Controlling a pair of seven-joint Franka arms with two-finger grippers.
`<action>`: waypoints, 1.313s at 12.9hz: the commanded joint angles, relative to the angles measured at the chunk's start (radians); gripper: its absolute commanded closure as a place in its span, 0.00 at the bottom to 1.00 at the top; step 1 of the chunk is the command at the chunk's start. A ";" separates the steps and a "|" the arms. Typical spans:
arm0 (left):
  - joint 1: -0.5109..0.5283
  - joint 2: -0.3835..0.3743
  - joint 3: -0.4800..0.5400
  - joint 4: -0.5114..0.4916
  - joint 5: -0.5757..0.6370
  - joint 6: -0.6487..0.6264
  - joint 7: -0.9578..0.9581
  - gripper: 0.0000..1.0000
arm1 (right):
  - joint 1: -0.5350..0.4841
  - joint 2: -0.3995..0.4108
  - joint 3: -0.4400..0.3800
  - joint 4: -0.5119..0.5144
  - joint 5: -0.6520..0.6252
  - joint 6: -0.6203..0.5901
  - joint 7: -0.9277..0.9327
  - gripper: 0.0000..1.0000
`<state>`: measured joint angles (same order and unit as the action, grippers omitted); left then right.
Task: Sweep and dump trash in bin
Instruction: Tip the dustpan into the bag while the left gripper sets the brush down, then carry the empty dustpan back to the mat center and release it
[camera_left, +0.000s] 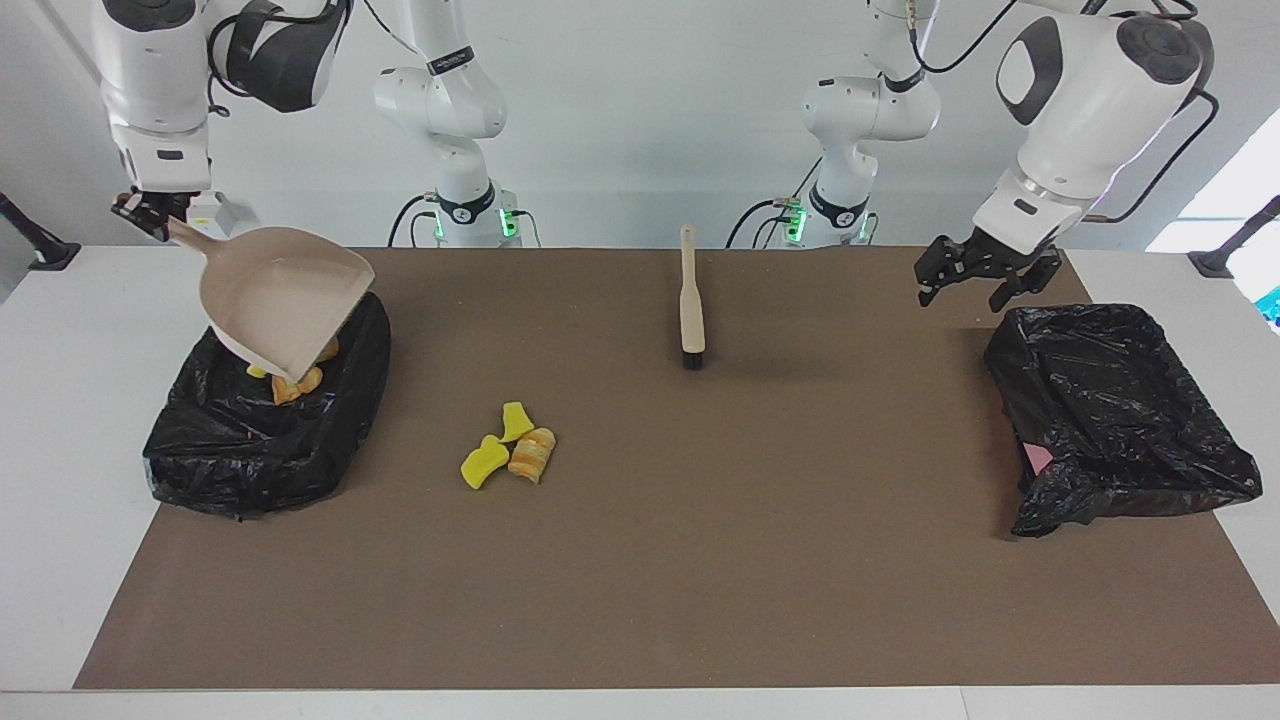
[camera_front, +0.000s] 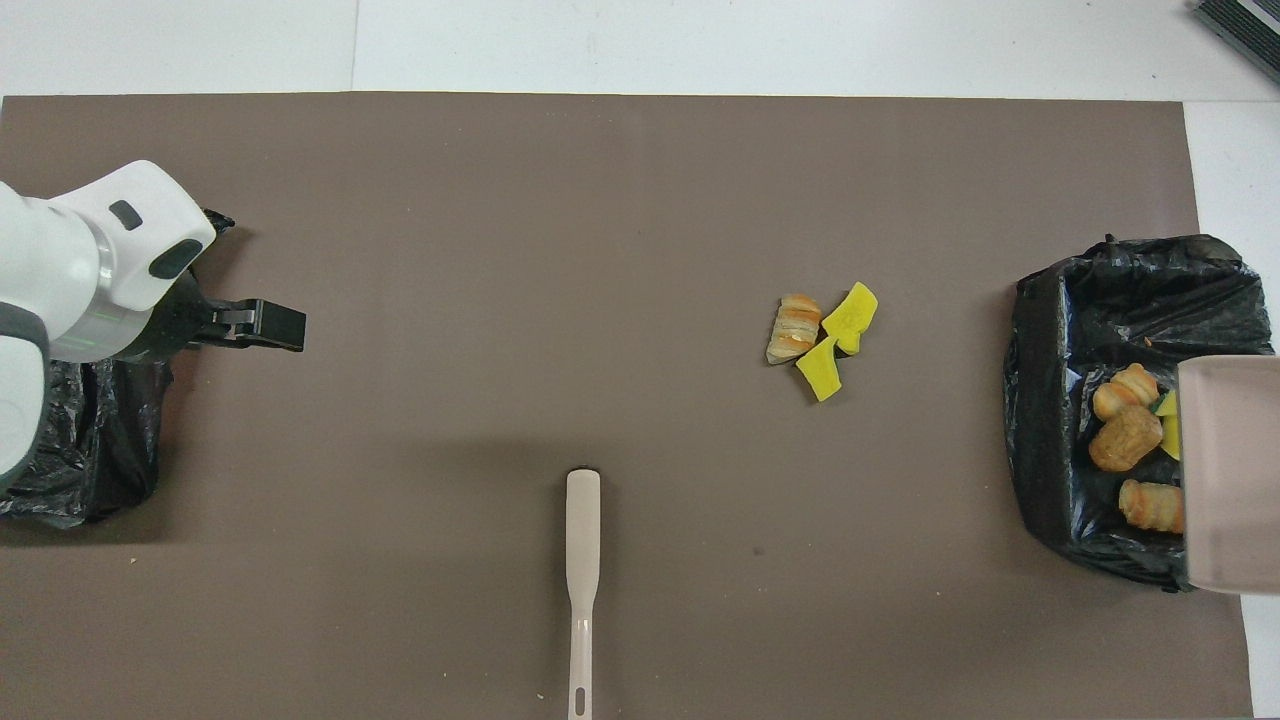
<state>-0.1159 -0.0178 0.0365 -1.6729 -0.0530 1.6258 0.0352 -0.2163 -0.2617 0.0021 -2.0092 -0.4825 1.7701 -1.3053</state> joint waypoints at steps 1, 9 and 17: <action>0.033 0.018 -0.010 0.065 0.016 -0.070 0.020 0.00 | 0.139 0.001 0.013 0.012 0.071 -0.034 0.315 1.00; 0.022 0.001 -0.012 0.041 0.027 -0.064 0.029 0.00 | 0.504 0.362 0.022 0.323 0.412 -0.032 1.373 1.00; 0.015 -0.002 -0.020 0.042 0.022 -0.081 0.022 0.00 | 0.719 0.838 0.032 0.817 0.605 0.034 1.916 1.00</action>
<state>-0.0924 -0.0150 0.0183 -1.6348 -0.0440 1.5716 0.0542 0.4833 0.4407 0.0315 -1.3712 0.0705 1.8101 0.5566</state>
